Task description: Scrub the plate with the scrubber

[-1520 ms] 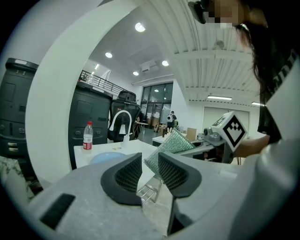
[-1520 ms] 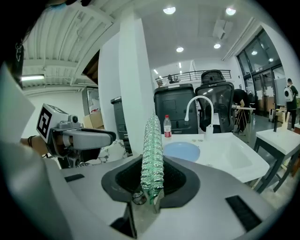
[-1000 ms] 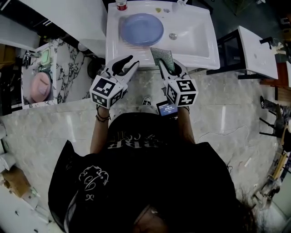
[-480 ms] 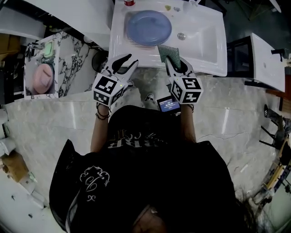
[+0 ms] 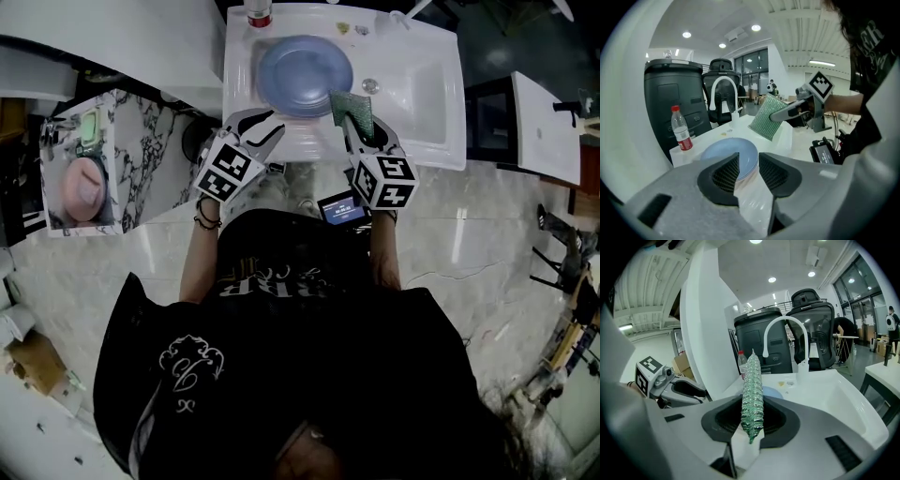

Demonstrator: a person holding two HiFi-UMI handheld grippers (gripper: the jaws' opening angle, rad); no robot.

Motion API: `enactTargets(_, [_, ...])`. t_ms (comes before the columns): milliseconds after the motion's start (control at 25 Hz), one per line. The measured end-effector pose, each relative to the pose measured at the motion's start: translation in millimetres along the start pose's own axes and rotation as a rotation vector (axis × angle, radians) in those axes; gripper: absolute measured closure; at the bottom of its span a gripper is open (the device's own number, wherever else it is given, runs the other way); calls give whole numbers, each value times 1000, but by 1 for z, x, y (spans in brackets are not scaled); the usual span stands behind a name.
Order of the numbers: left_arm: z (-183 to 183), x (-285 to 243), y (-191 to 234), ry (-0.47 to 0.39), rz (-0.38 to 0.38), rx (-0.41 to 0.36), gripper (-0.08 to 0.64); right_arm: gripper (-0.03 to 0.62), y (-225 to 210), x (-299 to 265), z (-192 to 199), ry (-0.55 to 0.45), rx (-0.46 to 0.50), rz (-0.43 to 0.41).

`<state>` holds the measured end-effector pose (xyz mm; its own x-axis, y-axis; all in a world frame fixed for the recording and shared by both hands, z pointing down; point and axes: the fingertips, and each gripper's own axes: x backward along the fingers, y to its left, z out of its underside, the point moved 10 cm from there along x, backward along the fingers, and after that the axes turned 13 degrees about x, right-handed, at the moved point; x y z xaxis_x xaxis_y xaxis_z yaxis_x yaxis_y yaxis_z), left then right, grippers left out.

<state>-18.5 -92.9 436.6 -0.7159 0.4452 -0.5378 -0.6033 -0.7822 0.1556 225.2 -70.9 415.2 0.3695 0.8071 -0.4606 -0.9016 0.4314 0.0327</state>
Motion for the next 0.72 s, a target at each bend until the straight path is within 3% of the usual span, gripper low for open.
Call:
enactTargets(200, [14,-39,39,135,93,-63,374,506,-4,-35,-11,43,29,8])
enactTargets(440, [28,-80,61,310,187,-288,376,506,-10,-81,-22,117,157,-43])
enactTargets(720, [40,-102,77,399,250,-392,376,506,-18,-142,-24,173,250,-77])
